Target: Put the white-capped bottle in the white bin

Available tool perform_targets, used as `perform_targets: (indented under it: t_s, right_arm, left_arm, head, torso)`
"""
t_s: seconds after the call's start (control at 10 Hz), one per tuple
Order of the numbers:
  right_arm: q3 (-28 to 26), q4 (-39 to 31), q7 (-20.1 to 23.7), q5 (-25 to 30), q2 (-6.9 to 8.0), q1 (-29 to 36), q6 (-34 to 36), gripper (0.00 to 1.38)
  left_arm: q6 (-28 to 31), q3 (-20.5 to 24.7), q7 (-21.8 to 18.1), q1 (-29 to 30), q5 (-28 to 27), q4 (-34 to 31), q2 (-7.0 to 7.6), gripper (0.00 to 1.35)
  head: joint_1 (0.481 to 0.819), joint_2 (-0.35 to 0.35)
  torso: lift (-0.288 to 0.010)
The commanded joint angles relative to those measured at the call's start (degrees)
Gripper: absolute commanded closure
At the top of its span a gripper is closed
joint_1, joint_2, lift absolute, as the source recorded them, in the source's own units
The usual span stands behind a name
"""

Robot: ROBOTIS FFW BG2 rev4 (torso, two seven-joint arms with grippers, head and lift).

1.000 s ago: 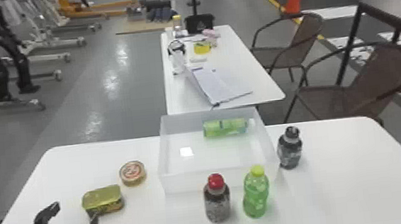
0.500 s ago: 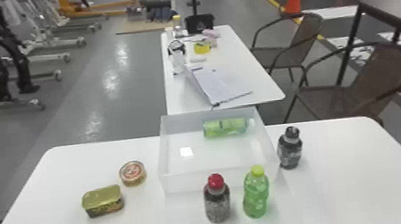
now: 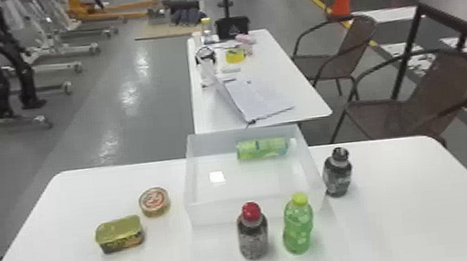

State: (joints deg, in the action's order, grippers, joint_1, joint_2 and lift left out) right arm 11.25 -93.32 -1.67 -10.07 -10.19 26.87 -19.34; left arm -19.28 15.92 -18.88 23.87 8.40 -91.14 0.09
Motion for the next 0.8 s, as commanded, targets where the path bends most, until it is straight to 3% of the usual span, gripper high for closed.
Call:
perform_targets:
  t_s: [0.0,0.7]
  right_arm:
    - [0.0,-0.02,0.0,0.05,0.0,0.03,0.0,0.09]
    - [-0.09,-0.37,0.0,0.49,-0.09,0.11,-0.18,0.09]
  left_arm:
    - [0.39,-0.18,-0.02,0.3,0.39,0.0,-0.24,0.32]
    - [0.56,-0.45,-0.02,0.65,1.18,0.0,-0.24,0.32]
  head:
    - [0.549,0.0]
    - [0.549,0.0]
  torso:
    - [-0.1]
    - [-0.1]
